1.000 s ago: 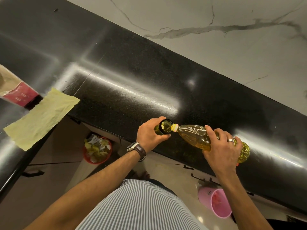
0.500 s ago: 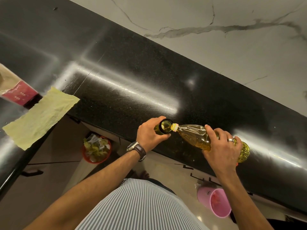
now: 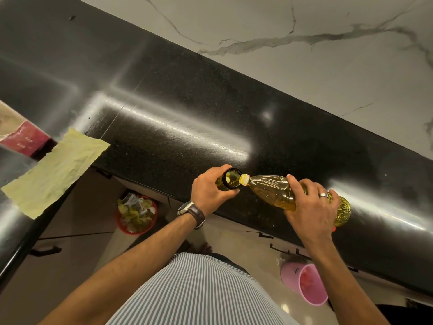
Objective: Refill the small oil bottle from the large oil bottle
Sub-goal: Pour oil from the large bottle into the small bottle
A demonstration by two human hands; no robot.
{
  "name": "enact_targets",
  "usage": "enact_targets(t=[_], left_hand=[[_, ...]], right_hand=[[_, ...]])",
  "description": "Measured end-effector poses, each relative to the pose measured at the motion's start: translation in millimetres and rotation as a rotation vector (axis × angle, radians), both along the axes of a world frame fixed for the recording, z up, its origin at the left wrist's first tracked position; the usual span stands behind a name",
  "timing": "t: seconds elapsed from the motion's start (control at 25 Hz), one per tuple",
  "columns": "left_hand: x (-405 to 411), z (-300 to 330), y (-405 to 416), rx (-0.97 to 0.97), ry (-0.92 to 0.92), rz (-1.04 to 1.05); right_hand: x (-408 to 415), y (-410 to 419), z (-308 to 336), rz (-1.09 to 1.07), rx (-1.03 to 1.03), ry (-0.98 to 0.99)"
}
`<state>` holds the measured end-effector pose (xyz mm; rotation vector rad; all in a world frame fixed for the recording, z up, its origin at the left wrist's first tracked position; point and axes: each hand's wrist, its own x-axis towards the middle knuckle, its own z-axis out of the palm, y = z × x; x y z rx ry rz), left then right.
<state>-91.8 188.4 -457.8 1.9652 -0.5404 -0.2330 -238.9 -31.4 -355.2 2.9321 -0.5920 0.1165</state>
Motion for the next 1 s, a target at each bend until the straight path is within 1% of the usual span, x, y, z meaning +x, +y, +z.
enact_targets(t=[0.72,1.0], left_hand=[[1.5,2.4,-0.2,0.043,0.0,-0.027],[2.3,6.0,0.8,0.011,-0.003,-0.057]], right_hand=[[-0.7,-8.0,-8.7,0.021,-0.013,-0.043],[0.1,-6.8,-4.9,0.002,-0.018,-0.016]])
